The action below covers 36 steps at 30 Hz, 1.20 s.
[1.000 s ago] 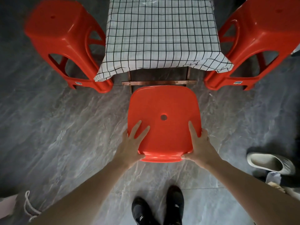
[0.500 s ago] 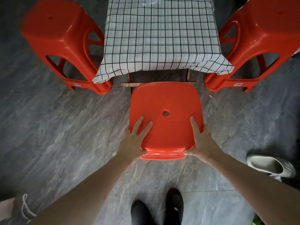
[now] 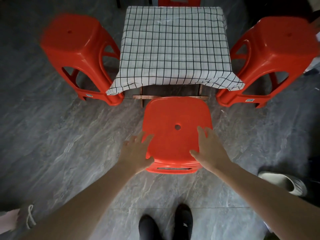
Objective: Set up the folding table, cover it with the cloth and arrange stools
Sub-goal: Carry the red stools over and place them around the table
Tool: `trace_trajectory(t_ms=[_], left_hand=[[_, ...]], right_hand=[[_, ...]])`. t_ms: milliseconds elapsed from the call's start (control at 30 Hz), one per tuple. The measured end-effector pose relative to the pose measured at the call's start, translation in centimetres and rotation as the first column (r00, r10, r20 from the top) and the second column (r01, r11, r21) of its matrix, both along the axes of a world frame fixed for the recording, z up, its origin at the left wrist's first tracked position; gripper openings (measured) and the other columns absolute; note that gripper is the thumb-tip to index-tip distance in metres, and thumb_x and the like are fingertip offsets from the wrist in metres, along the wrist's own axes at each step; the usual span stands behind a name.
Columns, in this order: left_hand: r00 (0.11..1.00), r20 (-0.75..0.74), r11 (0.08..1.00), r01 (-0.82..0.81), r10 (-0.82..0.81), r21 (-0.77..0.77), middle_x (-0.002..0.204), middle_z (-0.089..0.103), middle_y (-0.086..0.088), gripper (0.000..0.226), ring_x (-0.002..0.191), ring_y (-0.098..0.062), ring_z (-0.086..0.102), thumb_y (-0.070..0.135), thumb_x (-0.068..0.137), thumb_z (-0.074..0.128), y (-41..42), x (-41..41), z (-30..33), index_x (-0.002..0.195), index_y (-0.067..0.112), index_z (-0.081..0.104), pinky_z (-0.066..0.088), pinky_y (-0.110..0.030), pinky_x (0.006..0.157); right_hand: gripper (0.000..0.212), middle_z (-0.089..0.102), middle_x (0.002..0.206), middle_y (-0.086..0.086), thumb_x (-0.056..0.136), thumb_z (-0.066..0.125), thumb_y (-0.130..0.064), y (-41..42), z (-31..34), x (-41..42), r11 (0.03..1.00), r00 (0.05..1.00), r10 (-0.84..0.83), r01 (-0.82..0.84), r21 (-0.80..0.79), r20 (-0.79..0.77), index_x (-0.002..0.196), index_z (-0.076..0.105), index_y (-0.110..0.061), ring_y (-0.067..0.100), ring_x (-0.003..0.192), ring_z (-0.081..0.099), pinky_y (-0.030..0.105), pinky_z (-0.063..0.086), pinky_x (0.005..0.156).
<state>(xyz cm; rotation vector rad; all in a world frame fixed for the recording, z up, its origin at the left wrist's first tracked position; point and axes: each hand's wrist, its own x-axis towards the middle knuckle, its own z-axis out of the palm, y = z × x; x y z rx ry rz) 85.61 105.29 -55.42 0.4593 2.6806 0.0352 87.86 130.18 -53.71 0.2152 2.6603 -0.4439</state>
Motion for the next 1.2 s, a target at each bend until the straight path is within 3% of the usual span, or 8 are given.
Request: trace_trajectory(t_ms=[100, 167, 233, 367, 500, 667, 967, 1200], left_hand=[[0.998, -0.058, 1.0, 0.018, -0.018, 0.012, 0.149, 0.036, 0.001, 0.075, 0.128, -0.026, 0.044, 0.059, 0.08, 0.053, -1.3, -0.4, 3.6, 0.147, 0.031, 0.031, 0.039, -0.043, 0.099], [0.993, -0.114, 0.999, 0.01, -0.006, 0.033, 0.138, 0.05, -0.002, 0.075, 0.119, -0.03, 0.052, 0.063, 0.072, 0.039, -2.1, -0.5, 6.6, 0.137, 0.026, 0.047, 0.044, -0.046, 0.091], [0.987, -0.16, 0.997, -0.01, 0.022, 0.076, 0.128, 0.059, -0.004, 0.078, 0.11, -0.033, 0.058, 0.065, 0.066, 0.03, -2.9, -0.2, 9.7, 0.126, 0.023, 0.058, 0.047, -0.046, 0.085], [0.967, -0.238, 0.991, -0.063, 0.089, 0.118, 0.112, 0.067, -0.002, 0.07, 0.097, -0.031, 0.065, 0.065, 0.063, 0.038, -4.7, 1.4, 15.8, 0.109, 0.022, 0.068, 0.05, -0.045, 0.081], [0.96, -0.198, 0.974, -0.172, 0.199, 0.148, 0.115, 0.066, 0.001, 0.065, 0.103, -0.029, 0.064, 0.062, 0.059, 0.043, -6.6, 3.1, 21.3, 0.107, 0.025, 0.067, 0.049, -0.046, 0.085], [0.95, -0.147, 0.959, -0.259, 0.274, 0.114, 0.14, 0.047, 0.007, 0.073, 0.13, -0.022, 0.043, 0.064, 0.064, 0.039, -9.6, 3.8, 28.3, 0.129, 0.032, 0.053, 0.032, -0.039, 0.103], [0.936, -0.194, 0.955, -0.279, 0.294, 0.099, 0.149, 0.036, 0.007, 0.067, 0.136, -0.022, 0.033, 0.056, 0.076, 0.065, -22.6, 4.5, 35.4, 0.137, 0.037, 0.044, 0.028, -0.039, 0.108], [0.957, -0.205, 0.978, -0.194, 0.207, 0.079, 0.14, 0.043, 0.003, 0.066, 0.127, -0.024, 0.043, 0.057, 0.074, 0.067, -33.3, 3.5, 37.7, 0.131, 0.03, 0.05, 0.036, -0.04, 0.101]], right_hand=[[0.064, 0.036, 0.145, 0.009, 0.09, 0.061, -0.041, -1.8, 4.1, -0.6, 0.997, 0.99, 0.059, -0.065, -0.045, -0.13, 0.143, 0.036, -0.015, 0.03, 0.129, 0.043, 0.045, 0.045, 0.101], [0.054, 0.039, 0.144, 0.006, 0.091, 0.056, -0.043, -3.1, 7.0, -0.9, 0.994, 0.983, 0.082, -0.092, -0.054, -0.163, 0.137, 0.045, -0.018, 0.028, 0.127, 0.044, 0.044, 0.045, 0.099], [0.049, 0.04, 0.143, 0.004, 0.092, 0.054, -0.045, -4.3, 9.7, -1.1, 0.991, 0.978, 0.114, -0.124, -0.048, -0.176, 0.134, 0.049, -0.021, 0.027, 0.128, 0.044, 0.044, 0.046, 0.097], [0.05, 0.038, 0.148, 0.003, 0.094, 0.048, -0.049, -7.1, 15.2, -0.6, 0.981, 0.974, 0.178, -0.187, -0.051, -0.143, 0.138, 0.047, -0.024, 0.025, 0.131, 0.041, 0.045, 0.045, 0.1], [0.05, 0.038, 0.148, 0.005, 0.095, 0.046, -0.049, -10.3, 20.6, -0.4, 0.96, 0.953, 0.27, -0.278, -0.042, -0.14, 0.138, 0.045, -0.023, 0.028, 0.13, 0.041, 0.044, 0.043, 0.1], [0.046, 0.043, 0.14, 0.007, 0.094, 0.05, -0.043, -14.9, 26.7, -1.5, 0.94, 0.929, 0.33, -0.34, -0.039, -0.167, 0.134, 0.049, -0.019, 0.029, 0.126, 0.044, 0.045, 0.044, 0.095], [0.051, 0.043, 0.139, 0.009, 0.091, 0.051, -0.041, -27.6, 32.3, -2.8, 0.905, 0.903, 0.421, -0.424, -0.026, -0.088, 0.137, 0.047, -0.018, 0.031, 0.129, 0.041, 0.048, 0.04, 0.1], [0.044, 0.047, 0.128, 0.013, 0.09, 0.05, -0.038, -37.8, 35.1, -4.5, 0.943, 0.943, 0.309, -0.32, -0.09, -0.122, 0.128, 0.052, -0.015, 0.035, 0.124, 0.045, 0.05, 0.043, 0.1]])
